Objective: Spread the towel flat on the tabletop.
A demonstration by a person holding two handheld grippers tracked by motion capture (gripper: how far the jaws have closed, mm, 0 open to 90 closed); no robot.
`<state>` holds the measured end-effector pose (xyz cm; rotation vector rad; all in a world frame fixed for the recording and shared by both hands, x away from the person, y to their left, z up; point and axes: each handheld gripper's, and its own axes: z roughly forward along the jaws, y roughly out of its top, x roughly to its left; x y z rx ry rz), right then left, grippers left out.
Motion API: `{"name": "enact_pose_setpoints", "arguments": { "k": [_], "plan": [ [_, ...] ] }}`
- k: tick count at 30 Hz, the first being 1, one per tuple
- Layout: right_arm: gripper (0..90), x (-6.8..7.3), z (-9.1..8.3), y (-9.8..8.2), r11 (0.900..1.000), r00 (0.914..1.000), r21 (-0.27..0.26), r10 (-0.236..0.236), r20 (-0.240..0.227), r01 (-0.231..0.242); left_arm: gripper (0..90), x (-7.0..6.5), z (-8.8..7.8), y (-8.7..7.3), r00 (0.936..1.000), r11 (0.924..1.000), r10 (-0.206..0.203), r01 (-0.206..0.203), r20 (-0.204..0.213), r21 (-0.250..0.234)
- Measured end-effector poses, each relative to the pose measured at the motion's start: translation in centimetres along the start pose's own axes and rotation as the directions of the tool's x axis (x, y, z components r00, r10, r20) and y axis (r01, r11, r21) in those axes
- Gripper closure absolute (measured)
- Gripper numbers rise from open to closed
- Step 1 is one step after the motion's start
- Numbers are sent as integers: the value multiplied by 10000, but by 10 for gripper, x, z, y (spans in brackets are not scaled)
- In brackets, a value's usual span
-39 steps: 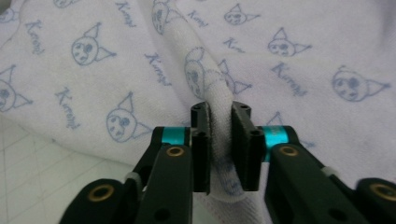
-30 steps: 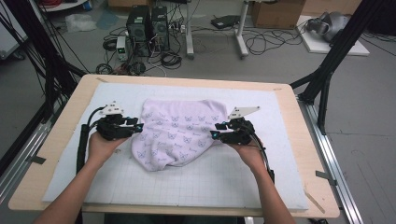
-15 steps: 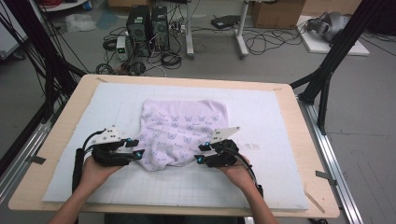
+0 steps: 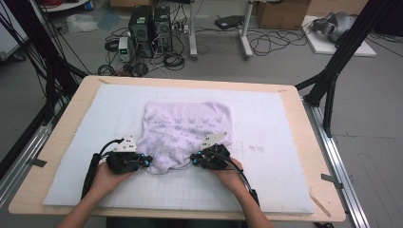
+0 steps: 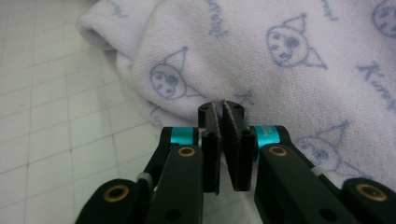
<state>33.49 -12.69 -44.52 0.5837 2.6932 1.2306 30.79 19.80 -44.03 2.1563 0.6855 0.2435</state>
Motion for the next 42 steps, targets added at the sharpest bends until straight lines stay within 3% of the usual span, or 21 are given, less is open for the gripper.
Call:
{"name": "enact_pose_setpoints", "arguments": {
  "k": [7, 10, 16, 19, 21, 22, 27, 29, 31, 34, 38, 42],
  "plan": [
    [876, 4, -27, 3, 9985, 9995, -442, -309, -26, 307, 883, -6, -22, 7, 9999, 9982, 64, -74, -159, -602],
    [877, 12, -53, 9, 9921, 9989, -1170, -458, 51, 460, 884, -11, -44, 17, 9995, 9924, 262, -280, -173, -1199],
    [878, 26, -91, 27, 9820, 9945, -1573, -1025, 198, 1043, 885, -20, -76, 43, 9973, 9807, 646, -701, -356, -1824],
    [878, 28, -105, 40, 9773, 9903, -1606, -1342, 374, 1385, 885, -20, -81, 53, 9953, 9777, 782, -877, -568, -1909],
    [878, 23, -107, 45, 9785, 9882, -1429, -1419, 570, 1488, 885, -14, -78, 58, 9947, 9793, 693, -824, -762, -1850],
    [878, 16, -107, 48, 9804, 9881, -1328, -1377, 682, 1458, 885, -6, -73, 59, 9949, 9818, 498, -648, -875, -1785],
    [878, -32, -80, 43, 9947, 9978, -1024, 75, 654, -8, 885, 27, -35, 61, 9919, 9912, -324, 161, -1225, -1312],
    [877, -47, -64, 40, 9984, 9964, -545, 213, 825, -168, 885, 40, -17, 58, 9897, 9931, -676, 547, -1260, -1033],
    [877, -60, -49, 35, 9979, 9955, -324, 580, 754, -557, 885, 51, -2, 54, 9859, 9931, -975, 876, -1357, -775],
    [873, -73, -31, 28, 9938, 9921, -57, 1107, 594, -1106, 881, 59, 12, 49, 9867, 9927, -1135, 1077, -1161, -552],
    [819, -74, -23, 27, 9932, 9914, 84, 1155, 608, -1162, 809, 59, 6, 50, 9893, 9925, -1033, 957, -1033, -765],
    [748, -66, -42, 32, 9954, 9936, -487, 862, 732, -827, 697, 55, -14, 52, 9893, 9860, -1195, 1084, -835, -1265]
  ]
}}
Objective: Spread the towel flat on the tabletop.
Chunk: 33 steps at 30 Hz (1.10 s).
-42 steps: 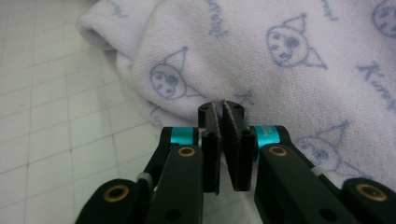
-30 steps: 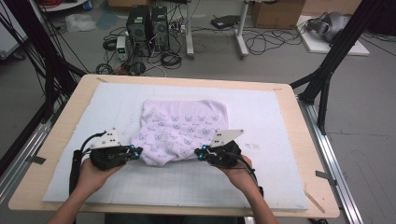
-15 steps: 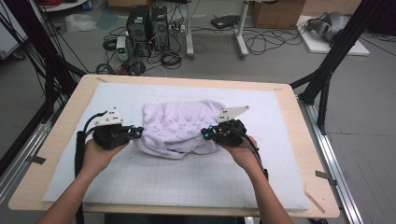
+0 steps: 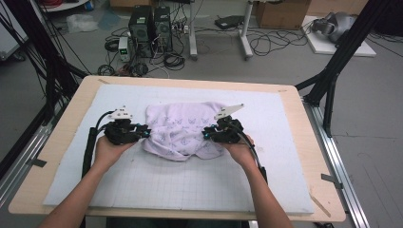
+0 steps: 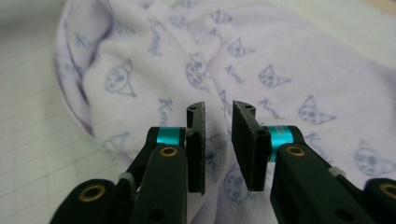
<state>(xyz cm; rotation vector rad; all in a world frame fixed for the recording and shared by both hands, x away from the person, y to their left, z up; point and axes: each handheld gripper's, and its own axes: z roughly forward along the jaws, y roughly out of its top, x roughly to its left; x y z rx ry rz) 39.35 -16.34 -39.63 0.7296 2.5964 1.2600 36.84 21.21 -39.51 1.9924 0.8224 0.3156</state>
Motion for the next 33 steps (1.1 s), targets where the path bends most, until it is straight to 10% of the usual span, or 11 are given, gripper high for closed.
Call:
{"name": "enact_pose_setpoints", "arguments": {
  "k": [10, 19, 26, 33],
  "plan": [
    [678, 44, -36, -17, 9939, 9965, -767, -809, -212, 791, 617, -42, -23, -1, 9934, 9971, 644, -602, 951, -462],
    [633, 52, -8, -42, 9989, 9974, -162, -459, -562, 450, 622, -73, 24, -18, 9762, 9940, 945, -1033, 1954, 354],
    [621, 51, 26, -44, 9950, 9964, 748, -627, -570, 669, 563, -75, 45, -22, 9816, 9887, 1095, -1239, 1567, 850],
    [849, 52, 25, -42, 9918, 9949, 830, -947, -348, 973, 817, -72, 44, -23, 9840, 9857, 1220, -1354, 1296, 1000]
  ]
}}
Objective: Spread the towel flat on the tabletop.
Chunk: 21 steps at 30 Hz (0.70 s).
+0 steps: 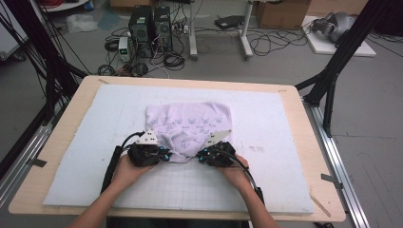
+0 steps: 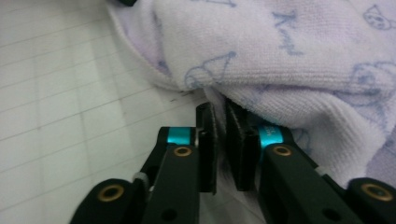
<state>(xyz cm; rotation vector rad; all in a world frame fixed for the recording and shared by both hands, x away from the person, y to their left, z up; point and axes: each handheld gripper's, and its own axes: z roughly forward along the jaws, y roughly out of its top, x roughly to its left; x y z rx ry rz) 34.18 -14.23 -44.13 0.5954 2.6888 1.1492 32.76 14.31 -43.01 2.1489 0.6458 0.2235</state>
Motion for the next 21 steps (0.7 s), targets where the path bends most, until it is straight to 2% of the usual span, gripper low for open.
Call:
{"name": "enact_pose_setpoints", "arguments": {
  "k": [4, 6, 11, 17, 21],
  "plan": [
    [865, 2, -14, 3, 9986, 9991, -517, -144, -397, 123, 838, 1, -11, 1, 9998, 9995, -139, 135, -132, -300],
    [868, 2, -25, 6, 9961, 9973, -821, -383, -621, 332, 839, 3, -20, 4, 9997, 9991, -106, 97, -223, -413],
    [870, -4, -56, 16, 9900, 9965, -1247, -723, -428, 665, 840, 14, -54, 18, 9976, 9918, -206, 120, -662, -1270],
    [871, -14, -87, 27, 9850, 9969, -1540, -788, -14, 776, 842, 27, -83, 27, 9922, 9850, -369, 160, -1192, -1719],
    [871, -21, -105, 33, 9816, 9966, -1730, -785, 235, 814, 844, 34, -100, 28, 9860, 9792, -541, 216, -1574, -2016]
  ]
}}
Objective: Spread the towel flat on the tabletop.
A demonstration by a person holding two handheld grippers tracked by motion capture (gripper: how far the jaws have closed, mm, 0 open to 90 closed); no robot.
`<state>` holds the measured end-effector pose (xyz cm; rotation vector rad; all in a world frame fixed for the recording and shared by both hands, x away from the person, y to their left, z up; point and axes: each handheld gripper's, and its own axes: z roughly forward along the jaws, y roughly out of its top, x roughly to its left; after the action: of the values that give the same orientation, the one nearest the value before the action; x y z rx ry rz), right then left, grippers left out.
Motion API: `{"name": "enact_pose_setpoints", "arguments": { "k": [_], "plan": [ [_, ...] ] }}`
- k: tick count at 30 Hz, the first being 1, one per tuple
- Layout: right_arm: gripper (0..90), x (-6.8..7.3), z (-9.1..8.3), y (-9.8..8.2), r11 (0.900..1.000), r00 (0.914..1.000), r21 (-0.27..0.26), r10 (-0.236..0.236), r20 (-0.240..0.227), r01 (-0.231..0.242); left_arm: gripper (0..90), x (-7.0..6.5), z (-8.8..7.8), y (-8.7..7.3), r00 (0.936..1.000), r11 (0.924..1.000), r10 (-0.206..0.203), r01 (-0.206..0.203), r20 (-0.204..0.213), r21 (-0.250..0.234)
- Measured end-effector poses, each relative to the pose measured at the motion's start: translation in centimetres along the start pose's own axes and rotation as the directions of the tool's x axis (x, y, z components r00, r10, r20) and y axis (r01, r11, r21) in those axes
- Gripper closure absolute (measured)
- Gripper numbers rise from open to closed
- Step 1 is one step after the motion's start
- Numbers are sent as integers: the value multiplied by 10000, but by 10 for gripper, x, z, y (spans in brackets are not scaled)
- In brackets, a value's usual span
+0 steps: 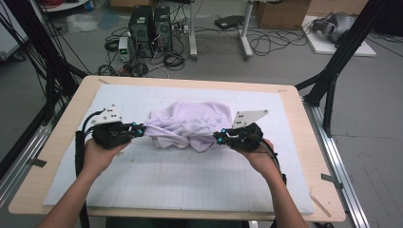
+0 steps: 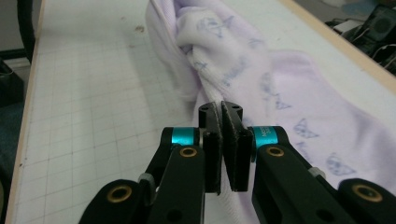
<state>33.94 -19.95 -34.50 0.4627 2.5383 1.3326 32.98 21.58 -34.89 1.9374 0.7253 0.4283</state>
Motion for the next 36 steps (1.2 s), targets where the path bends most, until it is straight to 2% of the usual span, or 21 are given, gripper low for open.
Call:
{"name": "enact_pose_setpoints", "arguments": {
  "k": [5, 8, 10, 13, 15, 16, 19, 21, 22, 26, 30, 34, 36],
  "plan": [
    [872, -10, -22, 3, 9997, 9992, -173, 202, 355, -196, 845, 15, -13, 1, 9983, 9993, -331, 323, -482, -174],
    [872, -18, -33, 1, 9990, 9975, -168, 428, 562, -419, 846, 24, -15, -1, 9963, 9985, -545, 539, -665, -110],
    [871, -25, -36, -2, 9979, 9955, -110, 648, 690, -642, 846, 28, -11, -5, 9955, 9981, -602, 612, -732, 119],
    [871, -35, -32, -12, 9951, 9916, 335, 901, 925, -935, 846, 31, 1, -13, 9944, 9959, -677, 722, -810, 550],
    [869, -41, -23, -19, 9897, 9867, 474, 1300, 978, -1351, 843, 33, 11, -18, 9942, 9918, -677, 761, -831, 1028],
    [865, -42, -17, -22, 9873, 9853, 599, 1408, 972, -1470, 838, 33, 14, -21, 9945, 9909, -708, 790, -765, 1088],
    [838, -40, -5, -25, 9869, 9870, 750, 1360, 858, -1425, 783, 30, 15, -22, 9960, 9915, -722, 773, -518, 1044],
    [765, -37, -2, -26, 9863, 9864, 781, 1381, 886, -1451, 706, 26, 11, -21, 9972, 9929, -615, 654, -421, 995],
    [731, -37, -3, -26, 9861, 9868, 717, 1445, 726, -1496, 688, 25, 8, -20, 9972, 9939, -627, 661, -400, 888],
    [681, -28, -13, -23, 9891, 9879, 361, 1400, 671, -1426, 624, 26, -6, -15, 9969, 9956, -644, 673, -454, 647],
    [658, -16, -23, -20, 9937, 9913, 96, 1107, 711, -1117, 580, 20, -13, -13, 9977, 9962, -627, 641, -247, 598],
    [610, -4, -14, -17, 9960, 9956, -66, 897, 275, -896, 535, 3, -6, -16, 9987, 9974, -410, 390, 313, 612],
    [588, 1, -1, -17, 9954, 9954, -149, 941, -194, -944, 524, -8, 5, -21, 9972, 9968, -378, 331, 651, 721]
  ]
}}
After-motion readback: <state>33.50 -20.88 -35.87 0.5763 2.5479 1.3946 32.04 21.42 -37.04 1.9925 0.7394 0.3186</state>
